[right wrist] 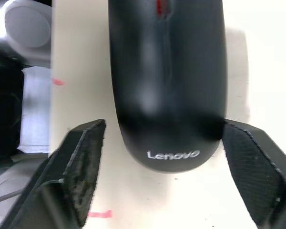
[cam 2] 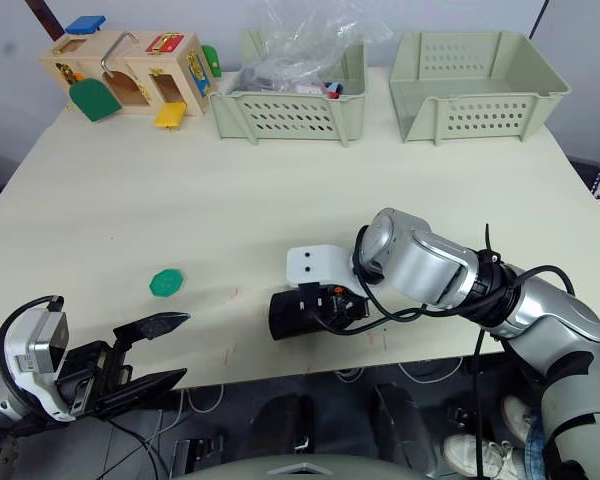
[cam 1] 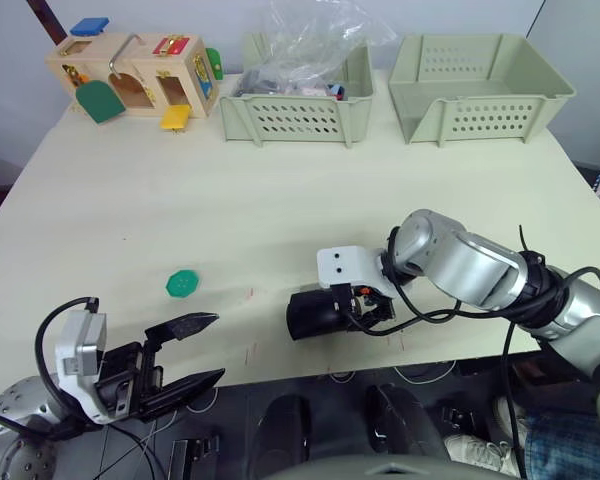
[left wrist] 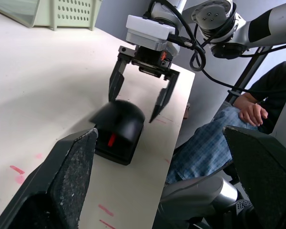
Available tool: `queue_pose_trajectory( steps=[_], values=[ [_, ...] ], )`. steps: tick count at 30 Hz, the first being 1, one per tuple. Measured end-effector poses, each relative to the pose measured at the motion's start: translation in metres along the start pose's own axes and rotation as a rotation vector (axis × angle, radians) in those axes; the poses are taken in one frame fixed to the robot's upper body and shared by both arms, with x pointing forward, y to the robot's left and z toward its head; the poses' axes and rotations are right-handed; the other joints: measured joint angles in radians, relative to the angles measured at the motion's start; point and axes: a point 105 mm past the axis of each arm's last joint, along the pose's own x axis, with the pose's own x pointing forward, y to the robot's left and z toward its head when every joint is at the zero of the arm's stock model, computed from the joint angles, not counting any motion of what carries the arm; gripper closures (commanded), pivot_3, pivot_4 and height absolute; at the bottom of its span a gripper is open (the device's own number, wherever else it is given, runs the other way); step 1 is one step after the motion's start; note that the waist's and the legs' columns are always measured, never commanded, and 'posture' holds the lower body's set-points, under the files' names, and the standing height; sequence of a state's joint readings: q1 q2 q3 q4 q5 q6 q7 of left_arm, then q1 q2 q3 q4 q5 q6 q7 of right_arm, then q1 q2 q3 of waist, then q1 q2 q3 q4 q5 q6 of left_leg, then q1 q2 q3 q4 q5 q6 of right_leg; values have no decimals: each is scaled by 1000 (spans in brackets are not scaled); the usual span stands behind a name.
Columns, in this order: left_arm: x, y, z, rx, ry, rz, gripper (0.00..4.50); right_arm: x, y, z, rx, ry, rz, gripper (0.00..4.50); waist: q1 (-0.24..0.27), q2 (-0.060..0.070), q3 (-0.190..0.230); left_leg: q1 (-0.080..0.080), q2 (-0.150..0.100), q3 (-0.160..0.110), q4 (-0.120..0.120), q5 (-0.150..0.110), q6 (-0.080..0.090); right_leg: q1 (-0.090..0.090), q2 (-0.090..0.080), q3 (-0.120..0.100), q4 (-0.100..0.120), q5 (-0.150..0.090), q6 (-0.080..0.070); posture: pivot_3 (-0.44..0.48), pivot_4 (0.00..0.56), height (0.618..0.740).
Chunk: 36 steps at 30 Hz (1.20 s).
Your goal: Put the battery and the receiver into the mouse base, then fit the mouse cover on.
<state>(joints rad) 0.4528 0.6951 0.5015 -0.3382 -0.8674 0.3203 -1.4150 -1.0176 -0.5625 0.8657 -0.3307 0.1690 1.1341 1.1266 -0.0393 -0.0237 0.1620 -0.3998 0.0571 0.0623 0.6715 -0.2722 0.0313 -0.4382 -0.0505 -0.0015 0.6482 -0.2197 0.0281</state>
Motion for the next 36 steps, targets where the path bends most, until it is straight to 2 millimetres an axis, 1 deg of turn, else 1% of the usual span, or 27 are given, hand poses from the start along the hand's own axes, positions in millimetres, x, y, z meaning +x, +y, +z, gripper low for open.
queue_pose_trajectory(
  steps=[9, 20, 21, 23, 24, 26, 27, 29, 32, 36],
  values=[
    [0, 0, 0, 0, 0, 0, 0, -1, 0, 1, 0, -6, -1, 884, 0, 0, 0, 0, 0, 0, 0, 0, 0, 0, 0, 0, -1, 0, 0, 0, 150, 740],
    [-1, 1, -1, -6, -1, 0, 0, -18, 1, 18, -13, -120, -17, 884, 0, 0, 0, -1, 0, 0, -1, 0, 0, 0, 0, 0, -1, 0, 0, 0, 150, 740],
    [-1, 1, -1, -4, -1, -1, 0, -21, 1, 18, -21, -146, -25, 884, 2, 0, 0, -1, 0, 0, -1, 0, 0, 0, 0, 0, -1, 0, 0, 0, 150, 740],
    [-2, 1, -1, -9, 1, 2, 0, -24, 3, 14, 3, -273, -27, 884, 7, -1, -1, -2, 0, 0, -1, 0, 0, 0, 0, -1, -3, 0, 0, 0, 150, 740],
    [-3, 1, -2, -12, 2, 3, 0, -24, 4, 13, 6, -309, -24, 884, 6, -1, -1, -2, -1, 0, -1, 0, 0, 0, 0, -1, -4, 0, 0, 0, 150, 740],
    [-3, 1, -2, -15, 4, 2, 0, -26, 8, 10, -15, -437, -32, 884, 8, -2, -1, -2, -1, 1, -1, 0, 0, 0, 0, -1, -4, 0, 1, 0, 150, 740],
    [-3, 1, -2, -14, 4, 1, 0, -26, 10, 6, -17, -466, -33, 884, 8, -2, 0, -2, -1, 1, -1, 0, 0, 0, 0, -1, -4, 0, 1, 0, 150, 740],
    [-3, 0, -2, -15, 5, 1, 0, -27, 12, -3, -17, -466, -33, 884, 6, -1, 0, -2, -1, 2, -1, 0, 0, 0, 0, 0, -4, 0, 1, 0, 150, 740],
    [-3, 0, -1, -14, 10, -7, 0, -36, 15, -3, -2, -594, -25, 884, 4, -3, 0, -1, 0, 2, -1, 0, 0, 1, 1, -1, -3, 0, 1, 0, 150, 740],
    [-4, 0, -1, -21, 17, -9, 0, -31, 17, -15, 26, -644, -15, 884, 5, -2, 0, -1, 0, 3, -1, 0, 0, 1, 1, -1, -3, 0, 0, 0, 150, 740]
  ],
)
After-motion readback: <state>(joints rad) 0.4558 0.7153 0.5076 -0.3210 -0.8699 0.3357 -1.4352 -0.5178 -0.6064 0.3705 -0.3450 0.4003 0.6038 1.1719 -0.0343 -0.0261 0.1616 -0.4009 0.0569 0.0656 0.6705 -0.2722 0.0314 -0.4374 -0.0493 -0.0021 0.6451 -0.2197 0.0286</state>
